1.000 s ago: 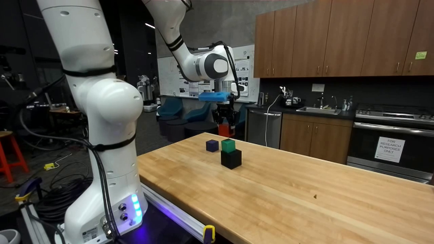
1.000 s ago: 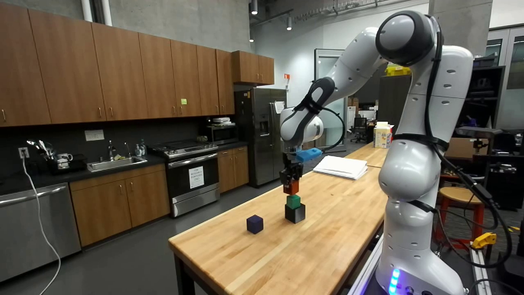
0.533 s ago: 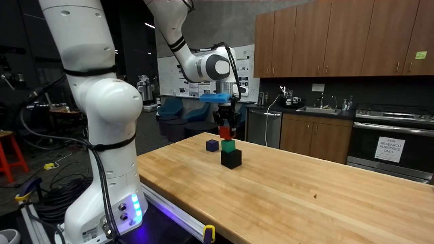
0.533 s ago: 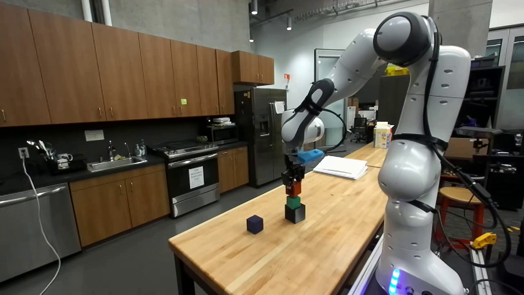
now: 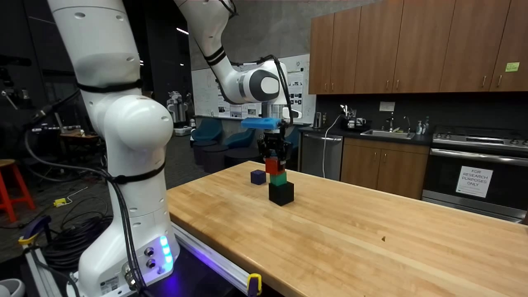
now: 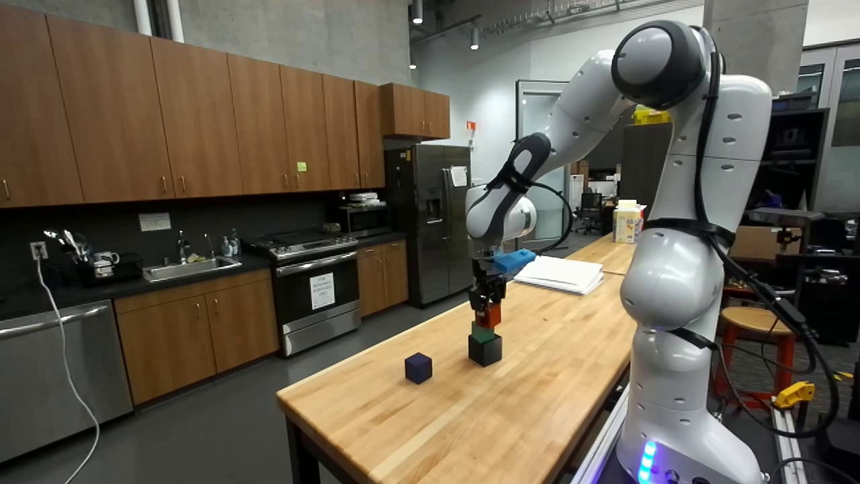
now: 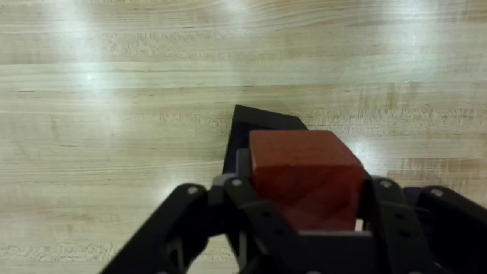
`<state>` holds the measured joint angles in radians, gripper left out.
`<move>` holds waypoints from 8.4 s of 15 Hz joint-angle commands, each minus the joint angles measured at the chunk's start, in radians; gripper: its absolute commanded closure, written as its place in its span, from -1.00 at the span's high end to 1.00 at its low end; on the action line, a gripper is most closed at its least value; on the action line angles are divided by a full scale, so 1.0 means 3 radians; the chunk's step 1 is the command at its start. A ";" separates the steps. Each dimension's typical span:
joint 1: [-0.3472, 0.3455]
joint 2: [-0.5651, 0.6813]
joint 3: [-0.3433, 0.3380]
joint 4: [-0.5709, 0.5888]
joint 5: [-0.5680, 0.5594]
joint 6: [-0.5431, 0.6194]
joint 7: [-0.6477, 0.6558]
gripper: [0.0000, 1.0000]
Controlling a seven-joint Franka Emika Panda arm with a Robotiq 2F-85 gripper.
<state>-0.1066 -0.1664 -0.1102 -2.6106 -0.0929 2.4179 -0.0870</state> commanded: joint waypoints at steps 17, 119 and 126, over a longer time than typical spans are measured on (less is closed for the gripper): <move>0.0158 0.0224 0.0156 0.0486 0.0053 -0.0147 0.0006 -0.40; 0.0857 0.1050 0.0700 0.0498 -0.0772 0.0922 0.1781 1.00; 0.0901 0.1236 0.0490 0.0767 -0.0823 0.0710 0.1758 1.00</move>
<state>0.1476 0.1802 0.0633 -2.4209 -0.3459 2.6853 0.4475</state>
